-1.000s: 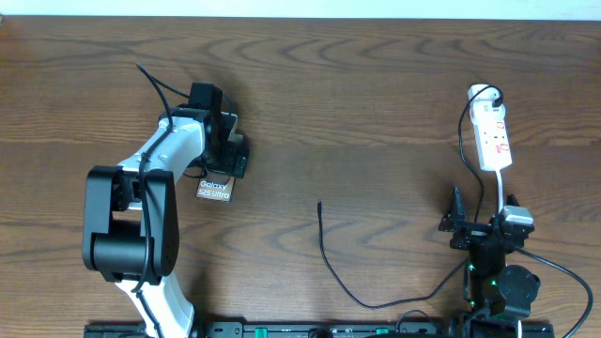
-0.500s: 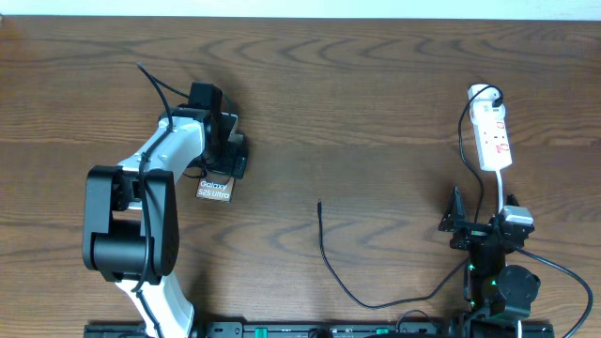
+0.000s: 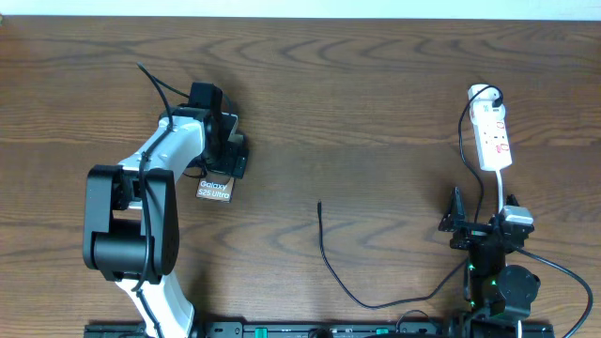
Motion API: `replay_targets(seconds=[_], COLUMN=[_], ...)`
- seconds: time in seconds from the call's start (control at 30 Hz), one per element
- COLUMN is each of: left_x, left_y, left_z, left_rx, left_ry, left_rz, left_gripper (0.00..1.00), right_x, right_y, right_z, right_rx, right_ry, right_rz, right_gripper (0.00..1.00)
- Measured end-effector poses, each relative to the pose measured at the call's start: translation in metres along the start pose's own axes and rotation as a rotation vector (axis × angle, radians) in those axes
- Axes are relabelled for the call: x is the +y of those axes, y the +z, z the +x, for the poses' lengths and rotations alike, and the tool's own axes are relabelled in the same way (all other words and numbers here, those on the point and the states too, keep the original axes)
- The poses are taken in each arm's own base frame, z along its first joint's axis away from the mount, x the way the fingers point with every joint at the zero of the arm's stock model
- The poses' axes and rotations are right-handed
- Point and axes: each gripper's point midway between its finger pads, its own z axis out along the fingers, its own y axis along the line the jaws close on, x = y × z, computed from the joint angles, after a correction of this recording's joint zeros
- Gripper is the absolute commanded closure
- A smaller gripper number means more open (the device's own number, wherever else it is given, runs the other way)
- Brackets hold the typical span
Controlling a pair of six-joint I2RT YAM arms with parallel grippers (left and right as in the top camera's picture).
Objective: Plug charger to phone and switch on socket
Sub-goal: 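Lower the left gripper and close it on the phone's long edges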
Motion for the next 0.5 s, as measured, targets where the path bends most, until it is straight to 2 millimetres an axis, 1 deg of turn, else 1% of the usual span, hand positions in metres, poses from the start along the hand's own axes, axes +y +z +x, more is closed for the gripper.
replay_targets(seconds=[0.17,0.4,0.5], left_x=[0.0,0.0003,0.0001], left_y=[0.0,0.0,0.0], left_z=[0.0001,0.0006,0.0008], left_rx=[0.0,0.002,0.003], left_ry=[0.0,0.0,0.001], left_rz=[0.0,-0.002,-0.002], left_gripper=[0.04,0.13,0.14], right_x=[0.0,0.0,0.0], right_y=[0.0,0.0,0.0], right_z=[0.0,0.0,0.0], right_rx=[0.0,0.0,0.0], right_ry=[0.0,0.0,0.0], right_rz=[0.0,0.0,0.0], right_gripper=[0.01,0.01,0.01])
